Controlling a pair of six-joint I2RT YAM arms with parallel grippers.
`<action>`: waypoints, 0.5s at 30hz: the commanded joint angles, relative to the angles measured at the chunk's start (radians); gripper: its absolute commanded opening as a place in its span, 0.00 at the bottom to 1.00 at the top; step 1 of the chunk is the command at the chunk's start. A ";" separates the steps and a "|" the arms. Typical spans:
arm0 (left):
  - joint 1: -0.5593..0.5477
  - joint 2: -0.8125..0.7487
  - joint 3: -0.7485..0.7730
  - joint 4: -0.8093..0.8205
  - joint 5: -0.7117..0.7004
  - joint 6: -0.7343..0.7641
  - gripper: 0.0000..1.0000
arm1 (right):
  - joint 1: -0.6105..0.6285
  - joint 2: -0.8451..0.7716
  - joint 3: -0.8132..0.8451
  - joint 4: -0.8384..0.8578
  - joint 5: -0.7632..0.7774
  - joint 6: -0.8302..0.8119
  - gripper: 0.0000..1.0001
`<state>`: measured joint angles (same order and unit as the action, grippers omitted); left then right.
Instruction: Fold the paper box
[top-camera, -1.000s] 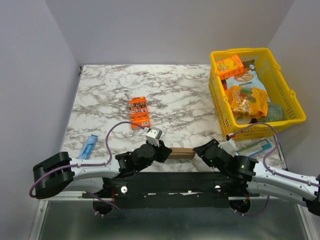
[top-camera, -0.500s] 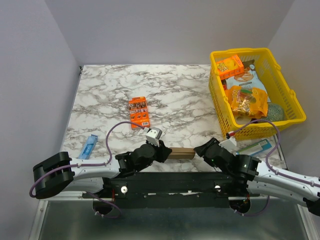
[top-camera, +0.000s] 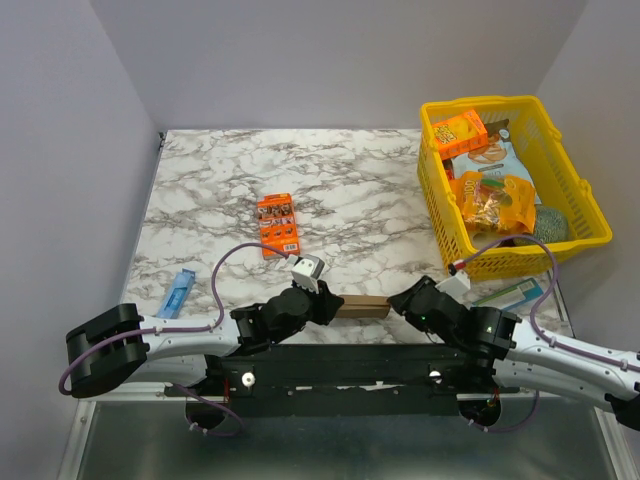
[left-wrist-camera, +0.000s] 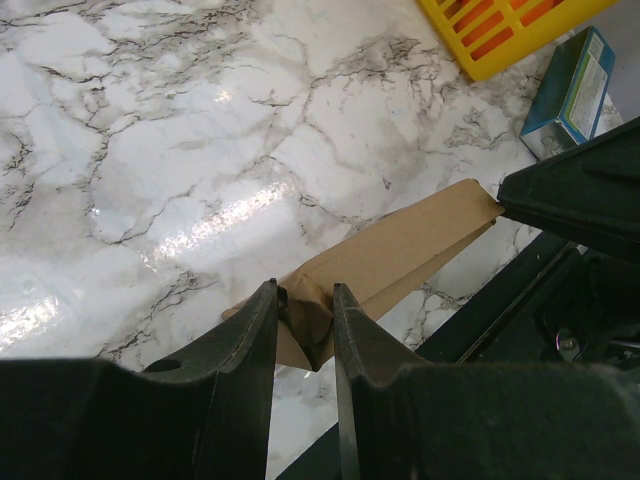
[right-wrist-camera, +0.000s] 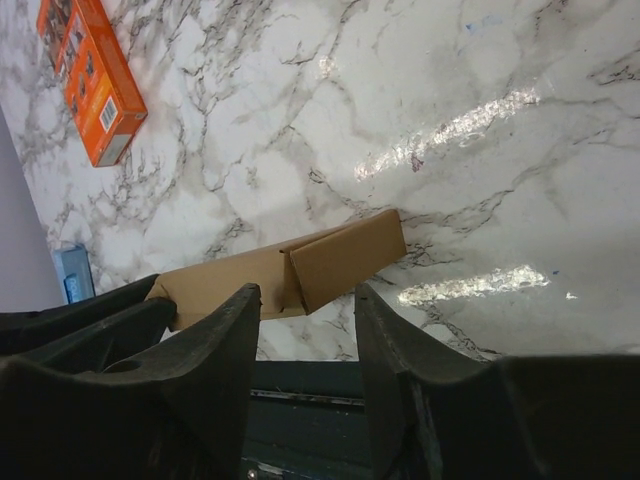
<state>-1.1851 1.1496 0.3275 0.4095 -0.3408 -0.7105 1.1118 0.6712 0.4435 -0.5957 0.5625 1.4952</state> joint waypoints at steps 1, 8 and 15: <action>-0.019 0.058 -0.058 -0.282 0.048 0.009 0.26 | 0.008 -0.024 -0.018 -0.036 -0.012 0.005 0.49; -0.019 0.058 -0.058 -0.284 0.048 0.011 0.26 | 0.008 0.008 -0.043 -0.023 -0.013 0.019 0.48; -0.019 0.055 -0.058 -0.282 0.051 0.011 0.26 | 0.006 0.042 -0.061 -0.032 -0.010 0.023 0.47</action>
<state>-1.1851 1.1507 0.3290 0.4072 -0.3416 -0.7105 1.1118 0.6895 0.4225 -0.5823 0.5541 1.5116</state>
